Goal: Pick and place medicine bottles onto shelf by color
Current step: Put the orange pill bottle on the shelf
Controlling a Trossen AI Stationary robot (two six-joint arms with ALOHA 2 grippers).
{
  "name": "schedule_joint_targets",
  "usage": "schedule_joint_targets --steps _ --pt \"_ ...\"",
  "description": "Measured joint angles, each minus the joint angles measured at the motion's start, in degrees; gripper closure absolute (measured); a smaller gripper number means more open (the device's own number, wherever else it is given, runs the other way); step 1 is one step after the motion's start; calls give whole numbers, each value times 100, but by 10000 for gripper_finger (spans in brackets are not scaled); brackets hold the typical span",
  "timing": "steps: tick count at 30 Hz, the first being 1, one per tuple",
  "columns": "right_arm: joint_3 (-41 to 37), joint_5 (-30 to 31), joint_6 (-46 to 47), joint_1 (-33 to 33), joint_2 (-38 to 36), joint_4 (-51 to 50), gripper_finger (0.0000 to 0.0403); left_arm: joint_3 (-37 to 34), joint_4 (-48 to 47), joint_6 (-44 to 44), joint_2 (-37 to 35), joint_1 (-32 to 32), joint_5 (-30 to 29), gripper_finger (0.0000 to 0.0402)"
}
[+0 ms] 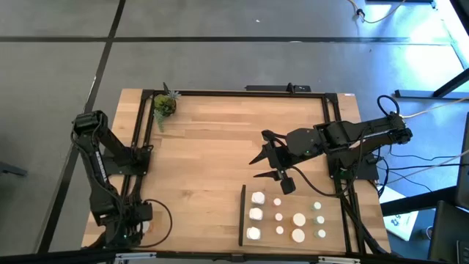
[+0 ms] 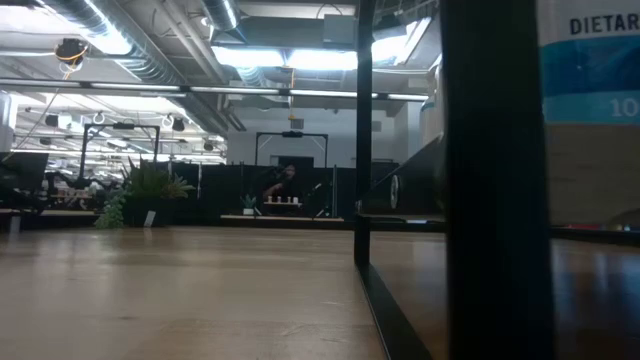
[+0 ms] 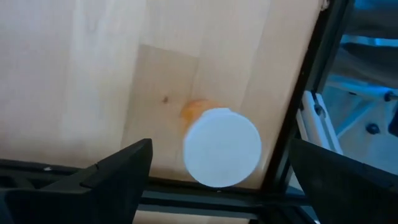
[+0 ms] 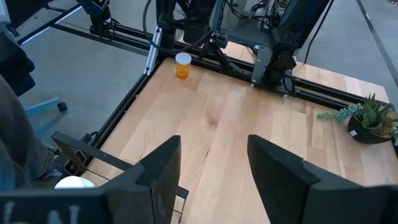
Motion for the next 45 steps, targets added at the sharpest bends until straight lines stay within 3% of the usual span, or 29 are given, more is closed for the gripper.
schedule_joint_targets --steps 21,45 --pt "0 -1 -2 -2 0 1 215 -777 778 -74 0 0 165 30" --pt "0 0 -2 0 0 0 215 -798 886 -143 0 -2 104 30"
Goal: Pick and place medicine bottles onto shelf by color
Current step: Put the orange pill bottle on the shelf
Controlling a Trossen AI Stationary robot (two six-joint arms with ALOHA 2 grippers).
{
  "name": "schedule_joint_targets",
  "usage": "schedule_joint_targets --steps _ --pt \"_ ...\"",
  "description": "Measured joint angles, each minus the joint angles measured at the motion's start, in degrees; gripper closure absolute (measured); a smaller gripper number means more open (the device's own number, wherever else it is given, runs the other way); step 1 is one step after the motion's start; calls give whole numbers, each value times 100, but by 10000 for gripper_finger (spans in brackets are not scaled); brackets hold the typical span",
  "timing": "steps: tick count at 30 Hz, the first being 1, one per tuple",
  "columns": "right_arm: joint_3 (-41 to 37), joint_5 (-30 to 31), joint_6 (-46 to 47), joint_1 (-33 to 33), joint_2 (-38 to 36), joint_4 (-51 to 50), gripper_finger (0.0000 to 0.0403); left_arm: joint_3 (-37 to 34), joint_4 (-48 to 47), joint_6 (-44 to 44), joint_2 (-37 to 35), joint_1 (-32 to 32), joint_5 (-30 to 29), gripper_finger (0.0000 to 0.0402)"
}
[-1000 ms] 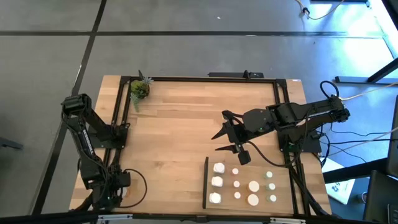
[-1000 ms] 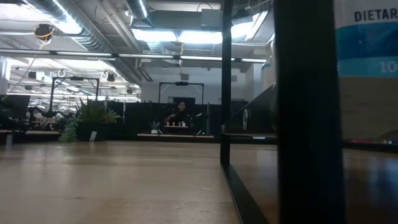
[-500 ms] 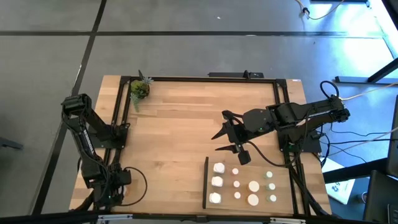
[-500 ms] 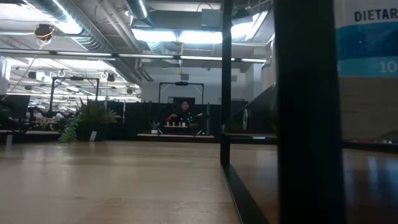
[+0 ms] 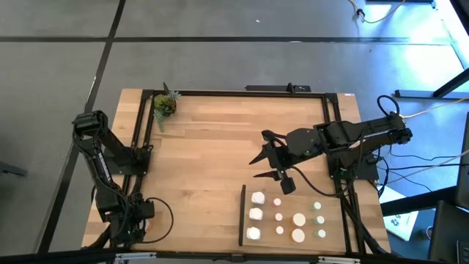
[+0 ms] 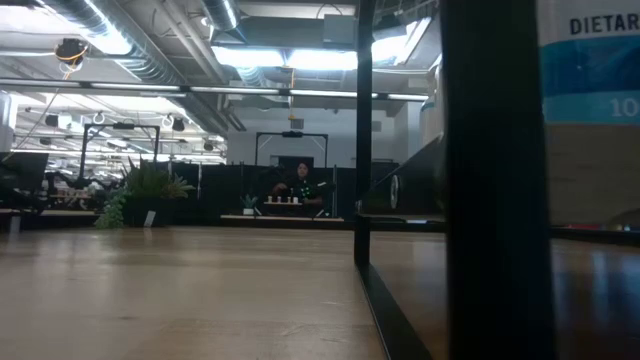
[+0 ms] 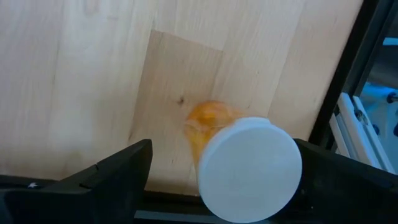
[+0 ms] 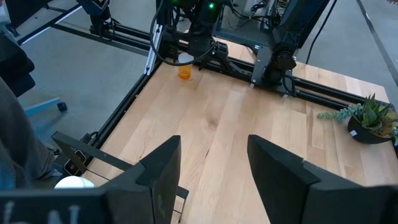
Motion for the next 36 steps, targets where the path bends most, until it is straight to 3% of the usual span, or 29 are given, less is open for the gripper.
schedule_joint_targets --steps 10,25,36 --pt "0 0 0 -2 0 0 215 0 -133 -184 2 2 -20 58" --pt "0 -1 2 -2 0 0 215 0 -66 -321 2 208 24 215" --pt "0 0 2 -2 0 0 215 0 -136 -492 -393 456 -26 218"
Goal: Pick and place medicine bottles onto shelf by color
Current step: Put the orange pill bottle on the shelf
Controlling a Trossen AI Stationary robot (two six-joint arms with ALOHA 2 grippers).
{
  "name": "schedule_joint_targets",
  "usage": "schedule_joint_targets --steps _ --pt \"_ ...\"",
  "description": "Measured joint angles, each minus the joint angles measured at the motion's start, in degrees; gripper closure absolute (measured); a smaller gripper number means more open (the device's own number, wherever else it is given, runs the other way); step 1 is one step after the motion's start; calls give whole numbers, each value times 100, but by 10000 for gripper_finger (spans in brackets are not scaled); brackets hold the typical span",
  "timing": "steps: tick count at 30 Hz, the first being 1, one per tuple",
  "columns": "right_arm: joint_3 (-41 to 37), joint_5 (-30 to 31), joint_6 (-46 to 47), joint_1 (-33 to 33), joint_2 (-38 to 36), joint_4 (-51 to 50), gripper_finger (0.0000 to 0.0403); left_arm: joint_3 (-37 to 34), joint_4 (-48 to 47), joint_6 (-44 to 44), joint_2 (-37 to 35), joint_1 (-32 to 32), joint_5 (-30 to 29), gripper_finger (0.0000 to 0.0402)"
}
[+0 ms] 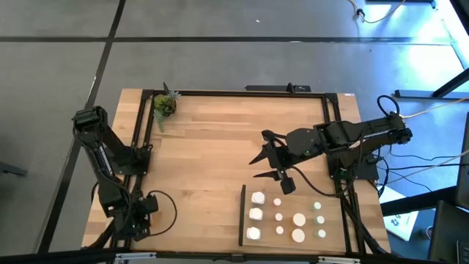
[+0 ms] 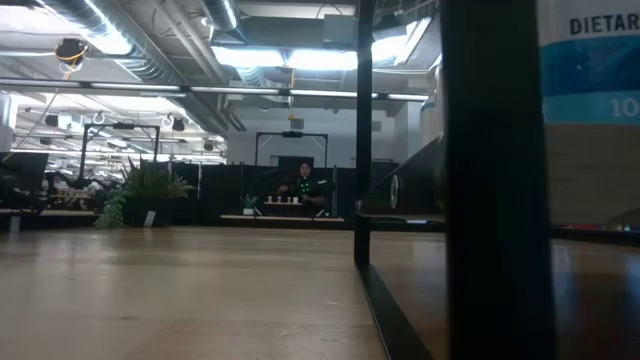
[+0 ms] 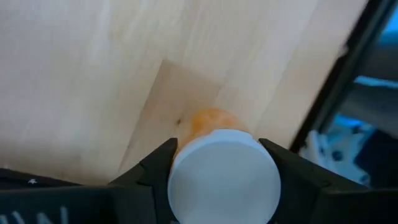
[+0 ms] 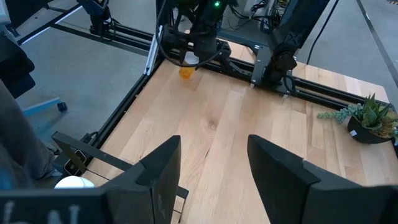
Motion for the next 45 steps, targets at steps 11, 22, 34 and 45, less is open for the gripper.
schedule_joint_targets --steps 11,22,34,45 --pt "0 0 -2 2 0 0 215 92 -1060 799 -1047 1054 -479 218" --pt "0 0 -2 2 0 2 215 1436 -2557 3182 -1380 3168 -433 218" --pt "0 -1 -2 1 0 16 215 2101 -2501 5266 -1118 5849 108 217" --pt "0 48 900 1 -6 -195 215 3356 -2439 7546 517 7484 167 217"
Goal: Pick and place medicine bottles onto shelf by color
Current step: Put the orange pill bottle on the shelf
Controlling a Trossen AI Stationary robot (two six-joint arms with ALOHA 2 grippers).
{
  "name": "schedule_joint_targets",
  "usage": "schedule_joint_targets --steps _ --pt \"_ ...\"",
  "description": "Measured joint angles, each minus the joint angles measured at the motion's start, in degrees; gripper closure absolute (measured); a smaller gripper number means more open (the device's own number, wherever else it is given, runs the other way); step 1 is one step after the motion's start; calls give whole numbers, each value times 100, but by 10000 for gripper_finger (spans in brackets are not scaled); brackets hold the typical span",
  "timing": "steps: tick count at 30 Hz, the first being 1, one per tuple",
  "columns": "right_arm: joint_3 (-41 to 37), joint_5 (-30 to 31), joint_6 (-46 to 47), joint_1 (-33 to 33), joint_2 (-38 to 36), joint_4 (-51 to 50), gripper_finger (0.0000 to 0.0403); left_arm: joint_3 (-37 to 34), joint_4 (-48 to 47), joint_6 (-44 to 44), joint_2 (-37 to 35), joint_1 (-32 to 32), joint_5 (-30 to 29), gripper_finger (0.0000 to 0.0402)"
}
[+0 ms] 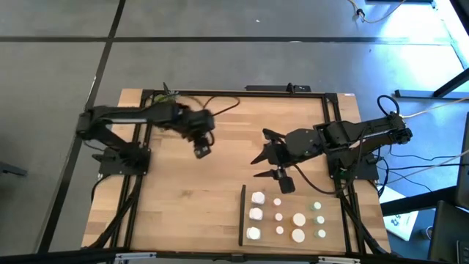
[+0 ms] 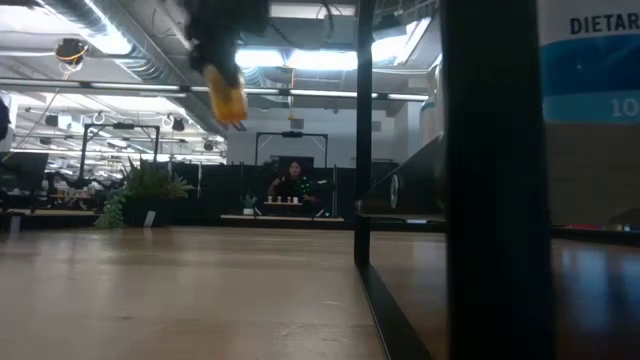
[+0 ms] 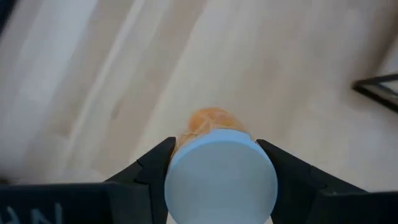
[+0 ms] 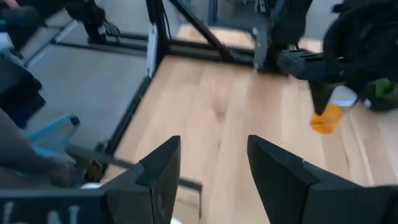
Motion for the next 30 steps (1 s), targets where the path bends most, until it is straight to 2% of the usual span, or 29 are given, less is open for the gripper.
schedule_joint_targets --steps 5,13,23,30 --pt "0 300 141 2 0 -759 215 541 -16 941 1000 422 -16 217" --pt "0 49 146 0 -1 -1297 215 950 236 1653 2261 756 27 217" --pt "0 -57 134 2 -33 -1546 215 976 951 1651 2852 827 27 217" --pt "0 -54 132 2 -33 -1572 215 970 1050 1647 3233 809 27 217"
